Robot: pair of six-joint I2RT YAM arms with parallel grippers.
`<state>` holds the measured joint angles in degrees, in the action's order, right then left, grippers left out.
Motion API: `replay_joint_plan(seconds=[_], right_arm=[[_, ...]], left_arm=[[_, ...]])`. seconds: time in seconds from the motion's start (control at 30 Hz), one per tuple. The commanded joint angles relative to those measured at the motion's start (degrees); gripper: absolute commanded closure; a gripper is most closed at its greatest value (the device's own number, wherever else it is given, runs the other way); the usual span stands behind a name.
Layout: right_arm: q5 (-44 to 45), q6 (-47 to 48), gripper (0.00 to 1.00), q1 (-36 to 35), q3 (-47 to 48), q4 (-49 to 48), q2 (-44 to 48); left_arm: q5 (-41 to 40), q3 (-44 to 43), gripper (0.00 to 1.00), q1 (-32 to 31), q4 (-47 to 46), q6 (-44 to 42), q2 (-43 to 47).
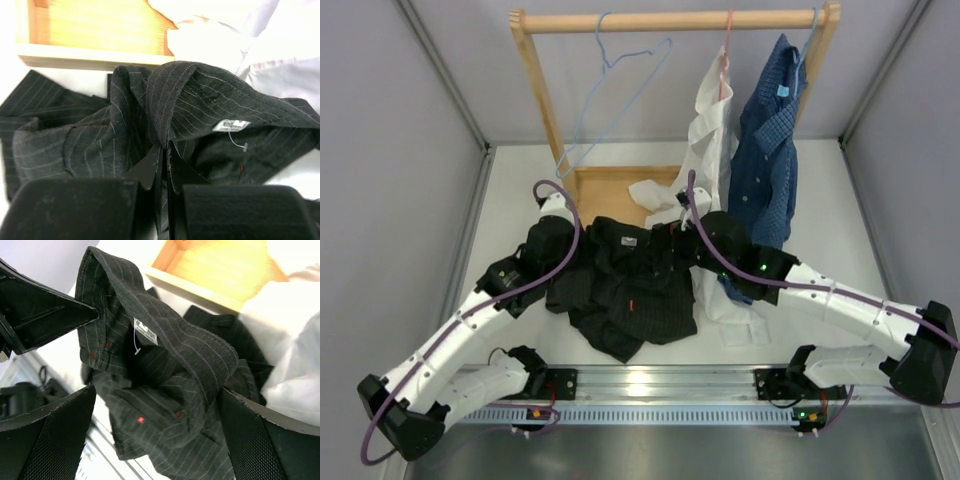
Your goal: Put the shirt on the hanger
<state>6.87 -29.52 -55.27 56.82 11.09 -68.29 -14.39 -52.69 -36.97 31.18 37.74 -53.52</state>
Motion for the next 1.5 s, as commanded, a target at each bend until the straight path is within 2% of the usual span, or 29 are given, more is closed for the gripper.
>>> replay_joint_plan(seconds=[0.0,0.07,0.13,0.2,0.27,0.5,0.53,0.67,0.77,0.93,0.97,1.07,1.13,1.17,1.33,1.43,1.47], right_arm=[[-6.2,-0.4,0.01,-0.5,4.4,-5.5,2.5],[-14.6,-1.3,0.01,-0.2,4.4,-11.7,2.7],[-18.1,-3.0,0.01,-0.2,4.3,-17.4,2.5],[-20.1,-4.5,0.01,-0.5,8.7,-17.3,-0.7],[-16.2,-2.4,0.01,-2.5,18.1,-7.8,-5.7],[6.8,3.8,0.01,-6.4,41.1,7.0,-19.4],[11.7,3.9,0.01,-6.5,45.9,8.0,-21.1],[18.3,7.1,0.03,-6.5,56.0,9.0,-28.3],[24.5,11.1,0.04,-6.4,64.6,9.1,-36.4],[27.5,15.7,0.07,-4.7,80.2,9.1,-46.4],[27.4,16.6,0.08,-4.0,81.9,8.3,-49.4],[30.4,23.4,0.14,-3.1,83.7,3.3,-52.6],[34.4,25.9,0.17,-2.8,83.4,3.8,-53.0],[35.2,26.1,0.22,-2.8,82.2,4.4,-51.3],[33.0,23.5,0.35,-2.4,66.9,3.7,-42.3],[30.7,21.6,0.47,-1.9,61.5,3.8,-38.4],[30.3,21.4,0.54,-1.6,60.6,3.7,-37.1]], left_arm=[[0.2,-2.5,1.00,-0.3,7.7,-2.8,2.9],[0.0,-2.9,1.00,-0.2,9.6,-3.5,4.0],[-1.7,-2.7,1.00,-0.1,12.1,-3.3,4.8],[-3.4,-2.5,1.00,-0.1,13.7,-3.1,6.0],[-4.2,-2.8,1.00,-0.1,14.9,-3.3,6.5],[3.9,-3.3,1.00,-0.1,15.4,-9.1,8.8],[3.5,-3.1,1.00,-0.1,15.5,-9.3,9.2],[0.9,-1.6,1.00,-0.2,14.8,-10.8,11.5],[3.7,0.6,1.00,-0.2,11.6,-12.2,13.6],[4.0,4.4,1.00,-0.2,8.0,-12.6,15.1],[6.5,4.6,1.00,-0.2,7.9,-12.8,14.7],[9.4,4.9,1.00,-0.2,7.3,-13.1,14.2],[9.2,5.1,1.00,-0.2,7.2,-13.1,14.8],[9.2,5.2,1.00,-0.2,7.1,-13.2,15.2],[10.1,5.7,1.00,-0.2,6.4,-13.1,16.4],[10.3,5.8,1.00,-0.3,6.3,-13.1,16.0],[10.4,5.8,1.00,-0.2,6.3,-13.1,16.1]])
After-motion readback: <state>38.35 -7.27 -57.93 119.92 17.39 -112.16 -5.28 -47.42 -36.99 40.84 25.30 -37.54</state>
